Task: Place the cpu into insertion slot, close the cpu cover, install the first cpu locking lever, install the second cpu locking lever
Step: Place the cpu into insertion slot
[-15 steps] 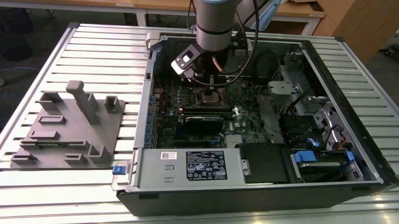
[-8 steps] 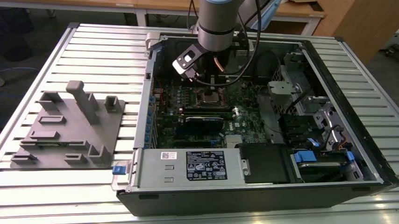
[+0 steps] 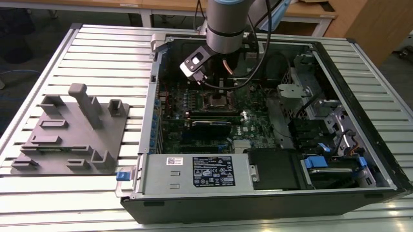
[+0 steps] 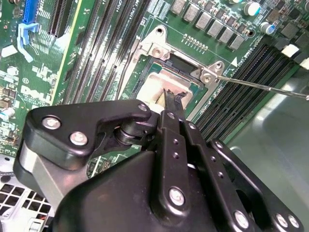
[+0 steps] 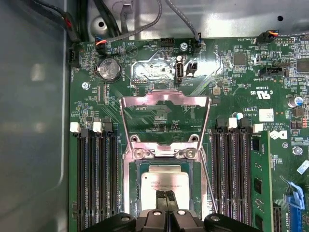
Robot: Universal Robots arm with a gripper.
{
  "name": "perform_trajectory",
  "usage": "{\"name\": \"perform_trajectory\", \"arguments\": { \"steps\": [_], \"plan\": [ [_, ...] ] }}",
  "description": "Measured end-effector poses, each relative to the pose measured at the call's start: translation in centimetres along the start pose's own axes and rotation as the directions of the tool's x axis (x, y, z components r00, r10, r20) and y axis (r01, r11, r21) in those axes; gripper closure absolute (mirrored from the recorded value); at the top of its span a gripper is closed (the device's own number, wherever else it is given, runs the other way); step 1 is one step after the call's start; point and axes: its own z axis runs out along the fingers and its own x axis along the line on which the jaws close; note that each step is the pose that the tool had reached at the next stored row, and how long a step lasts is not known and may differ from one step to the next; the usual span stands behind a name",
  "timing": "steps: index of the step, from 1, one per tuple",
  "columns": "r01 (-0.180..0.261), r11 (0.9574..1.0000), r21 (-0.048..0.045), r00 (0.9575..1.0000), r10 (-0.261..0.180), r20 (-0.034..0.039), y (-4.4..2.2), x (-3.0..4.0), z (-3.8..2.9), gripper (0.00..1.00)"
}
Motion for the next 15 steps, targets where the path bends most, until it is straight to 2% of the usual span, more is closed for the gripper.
{"name": "perform_trajectory", "arguments": {
  "steps": [6, 12, 15],
  "plan": [
    [0.0, 1.0, -0.0001, 1.0, 0.0, -0.0002, 0.02, -0.02, 0.53, 0.89],
    [0.0, 1.0, -0.0001, 1.0, 0.0, -0.0003, 0.13, 0.07, 0.7, 0.89],
    [0.0, 1.0, 0.0009, 1.0, 0.0, 0.0016, 0.12, 0.02, 1.08, 0.89]
  ]
}}
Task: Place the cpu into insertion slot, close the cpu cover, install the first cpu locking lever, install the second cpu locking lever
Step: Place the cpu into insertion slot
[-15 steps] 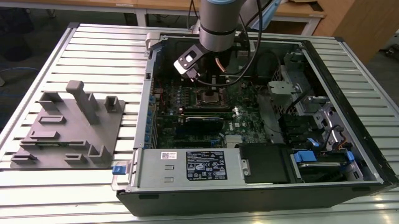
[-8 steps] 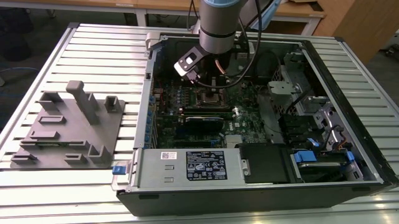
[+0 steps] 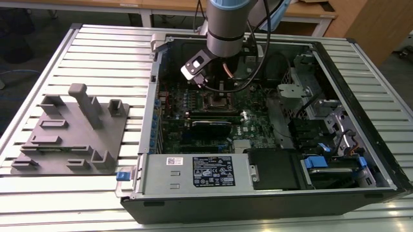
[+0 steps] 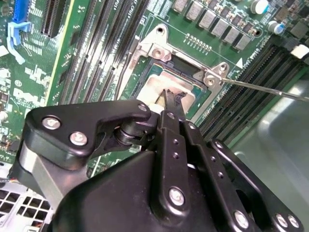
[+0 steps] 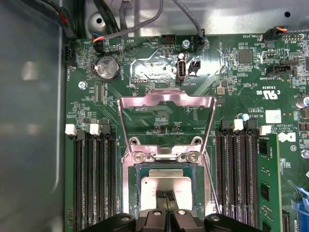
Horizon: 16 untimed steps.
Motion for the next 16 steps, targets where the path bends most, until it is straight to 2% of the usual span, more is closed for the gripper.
{"name": "perform_trajectory", "arguments": {
  "steps": [4, 7, 10, 12, 14, 16],
  "plan": [
    [0.0, 1.0, -0.0009, 1.0, 0.0, -0.0015, 0.01, 0.02, 0.11, 0.89],
    [0.0, 1.0, 0.0012, 1.0, 0.0, 0.0026, -0.03, -0.07, 0.22, 0.89],
    [0.0, 1.0, 0.0015, 1.0, 0.0, 0.003, -0.05, -0.09, 0.23, 0.89],
    [0.0, 1.0, 0.0007, 1.0, 0.0, 0.0014, -0.05, -0.08, 0.14, 0.89],
    [0.0, 1.0, -0.0021, 1.0, 0.0, -0.0042, 0.03, 0.06, -0.13, 0.89],
    [0.0, 1.0, -0.0011, 1.0, 0.0, -0.002, 0.03, 0.06, -0.49, 0.89]
  ]
}}
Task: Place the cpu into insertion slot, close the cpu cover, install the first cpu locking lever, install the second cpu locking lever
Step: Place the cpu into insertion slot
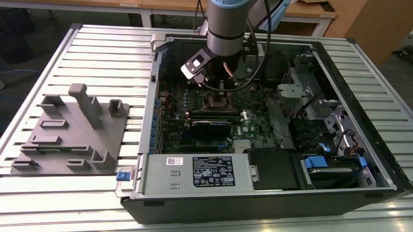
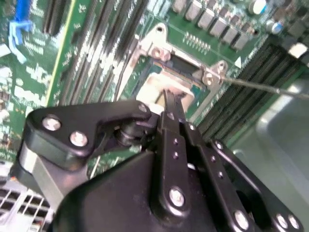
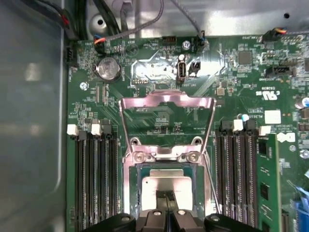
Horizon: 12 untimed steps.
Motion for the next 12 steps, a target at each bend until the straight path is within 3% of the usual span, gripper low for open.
{"name": "perform_trajectory", "arguments": {
  "steps": [12],
  "plan": [
    [0.0, 1.0, 0.0001, 1.0, 0.0, 0.0004, 0.01, 0.0, -0.2, 0.89]
  ]
}}
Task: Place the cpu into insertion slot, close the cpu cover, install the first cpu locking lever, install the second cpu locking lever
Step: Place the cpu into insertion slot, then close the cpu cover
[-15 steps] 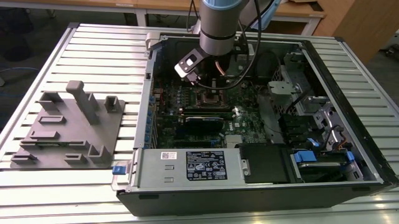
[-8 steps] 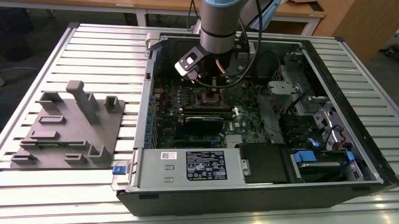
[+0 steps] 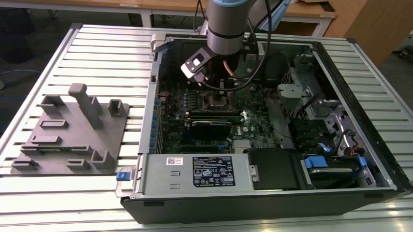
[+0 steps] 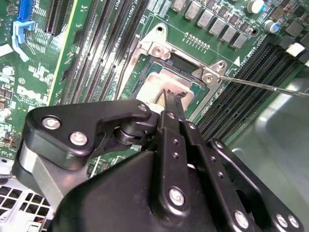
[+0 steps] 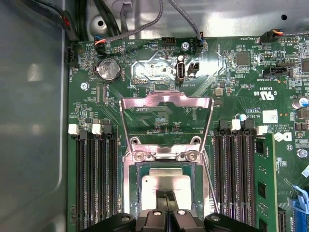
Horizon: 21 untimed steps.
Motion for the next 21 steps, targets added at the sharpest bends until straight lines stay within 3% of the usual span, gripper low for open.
{"name": "perform_trajectory", "arguments": {
  "steps": [21],
  "plan": [
    [0.0, 1.0, 0.0, 1.0, 0.0, -0.0001, 0.02, 0.03, -0.47, 0.89]
  ]
}}
